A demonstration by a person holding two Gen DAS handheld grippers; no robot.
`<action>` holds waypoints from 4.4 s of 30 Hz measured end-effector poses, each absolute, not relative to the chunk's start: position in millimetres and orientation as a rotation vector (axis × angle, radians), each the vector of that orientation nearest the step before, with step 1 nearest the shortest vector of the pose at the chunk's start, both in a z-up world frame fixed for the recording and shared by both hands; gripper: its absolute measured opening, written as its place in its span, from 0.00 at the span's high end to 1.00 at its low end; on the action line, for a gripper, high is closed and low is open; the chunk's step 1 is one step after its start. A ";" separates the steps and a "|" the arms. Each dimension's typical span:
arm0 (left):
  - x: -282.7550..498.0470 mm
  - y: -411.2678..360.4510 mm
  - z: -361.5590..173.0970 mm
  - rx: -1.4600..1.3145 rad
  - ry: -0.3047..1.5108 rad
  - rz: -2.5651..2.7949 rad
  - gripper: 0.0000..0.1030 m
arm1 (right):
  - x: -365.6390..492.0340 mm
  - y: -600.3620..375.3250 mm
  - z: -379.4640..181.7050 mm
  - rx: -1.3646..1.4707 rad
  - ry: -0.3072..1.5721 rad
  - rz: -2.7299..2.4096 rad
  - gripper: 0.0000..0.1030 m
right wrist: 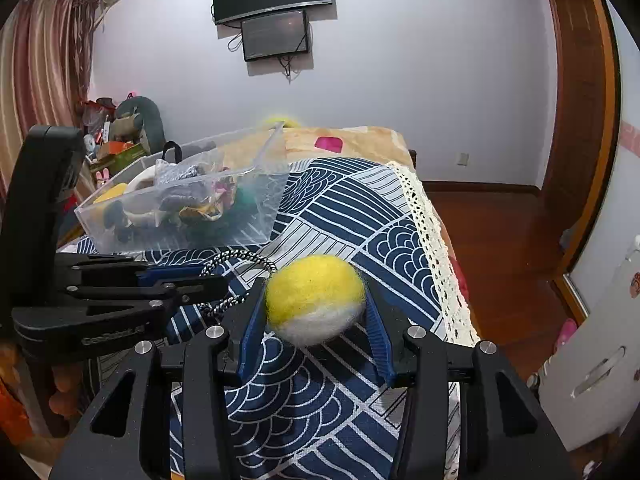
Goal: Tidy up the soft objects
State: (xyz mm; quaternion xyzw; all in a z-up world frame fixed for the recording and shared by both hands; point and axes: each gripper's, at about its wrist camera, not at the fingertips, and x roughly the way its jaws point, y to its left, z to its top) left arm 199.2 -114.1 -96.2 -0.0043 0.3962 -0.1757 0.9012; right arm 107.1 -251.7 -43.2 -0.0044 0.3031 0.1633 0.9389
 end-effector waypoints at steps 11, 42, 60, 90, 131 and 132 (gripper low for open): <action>167.6 -77.0 -72.6 -0.071 0.677 -0.293 0.95 | 104.8 -241.8 -38.0 -0.025 0.616 0.351 0.58; 181.7 27.1 -30.7 -0.128 0.511 -0.038 0.95 | 162.6 -160.0 10.9 -0.061 0.501 0.430 0.58; 188.3 25.7 -51.6 -0.110 0.565 -0.041 0.79 | 170.3 -152.9 -10.0 -0.107 0.570 0.428 0.44; 73.9 20.7 20.3 -0.096 0.320 -0.086 0.31 | 85.0 -169.1 60.4 -0.044 0.321 0.514 0.24; 55.1 15.3 9.4 -0.081 0.280 -0.087 0.02 | 68.7 -177.1 41.3 -0.004 0.284 0.504 0.01; 55.1 15.0 8.8 -0.081 0.281 -0.087 0.02 | 68.4 -177.1 41.4 -0.005 0.284 0.504 0.01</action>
